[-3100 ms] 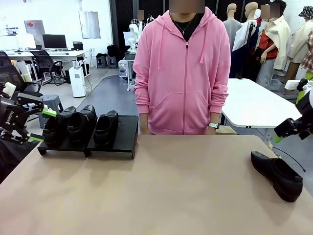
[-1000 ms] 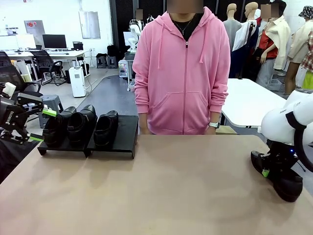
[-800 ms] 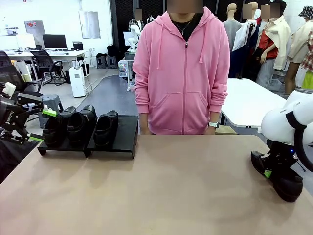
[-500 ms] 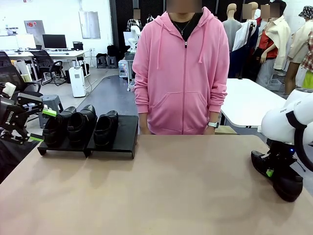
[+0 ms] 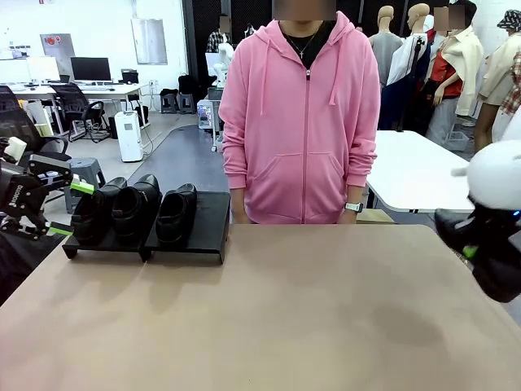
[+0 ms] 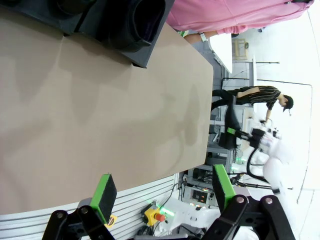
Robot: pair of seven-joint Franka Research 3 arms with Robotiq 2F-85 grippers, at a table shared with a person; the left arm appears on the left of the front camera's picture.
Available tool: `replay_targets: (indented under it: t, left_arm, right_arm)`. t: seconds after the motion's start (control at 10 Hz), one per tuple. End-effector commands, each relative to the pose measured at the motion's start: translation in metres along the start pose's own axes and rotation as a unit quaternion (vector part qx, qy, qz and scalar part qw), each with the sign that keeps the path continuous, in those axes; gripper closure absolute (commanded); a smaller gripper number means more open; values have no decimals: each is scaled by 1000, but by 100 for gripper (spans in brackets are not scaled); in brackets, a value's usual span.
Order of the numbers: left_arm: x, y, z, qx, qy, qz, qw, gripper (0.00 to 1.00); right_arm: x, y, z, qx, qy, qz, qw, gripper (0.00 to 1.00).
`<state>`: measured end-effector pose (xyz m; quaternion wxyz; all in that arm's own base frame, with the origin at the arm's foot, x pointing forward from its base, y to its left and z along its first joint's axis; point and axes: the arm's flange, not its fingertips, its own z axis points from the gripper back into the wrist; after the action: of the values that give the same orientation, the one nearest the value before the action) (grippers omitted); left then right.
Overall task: Organize the shoes by placing them on the stand.
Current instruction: Pick up one Shoe and place it in the middle of the table.
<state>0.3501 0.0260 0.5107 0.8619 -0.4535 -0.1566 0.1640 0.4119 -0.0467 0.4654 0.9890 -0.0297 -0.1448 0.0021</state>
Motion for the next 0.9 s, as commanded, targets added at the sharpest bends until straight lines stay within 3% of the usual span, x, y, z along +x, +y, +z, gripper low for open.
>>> replay_targets:
  t: [0.0, 0.1, 0.3, 0.5, 0.6, 0.7, 0.8]
  left_arm:
    - [-1, -2, 2, 0, 2, 5, 1000, 0]
    - [-1, -2, 2, 0, 2, 5, 1000, 0]
    - [-1, -2, 2, 0, 2, 5, 1000, 0]
    - [-1, -2, 2, 0, 2, 5, 1000, 0]
    - [-1, -2, 2, 0, 2, 5, 1000, 0]
    - [-1, -2, 2, 0, 2, 5, 1000, 0]
    - [-1, -2, 2, 0, 2, 5, 1000, 0]
  right_arm:
    - [-69, 22, 84, -15, -36, -29, 999, 100]
    - [-82, 24, 88, -28, -44, -37, 998, 100]
    - [-58, 16, 80, -9, -33, -19, 999, 100]
    - [-58, 16, 80, -9, -33, -19, 999, 100]
    - [-75, 19, 92, -11, -27, -24, 999, 100]
    - [-79, 39, 86, -7, -25, -16, 1000, 100]
    - [-79, 91, 94, 10, -49, -23, 999, 100]
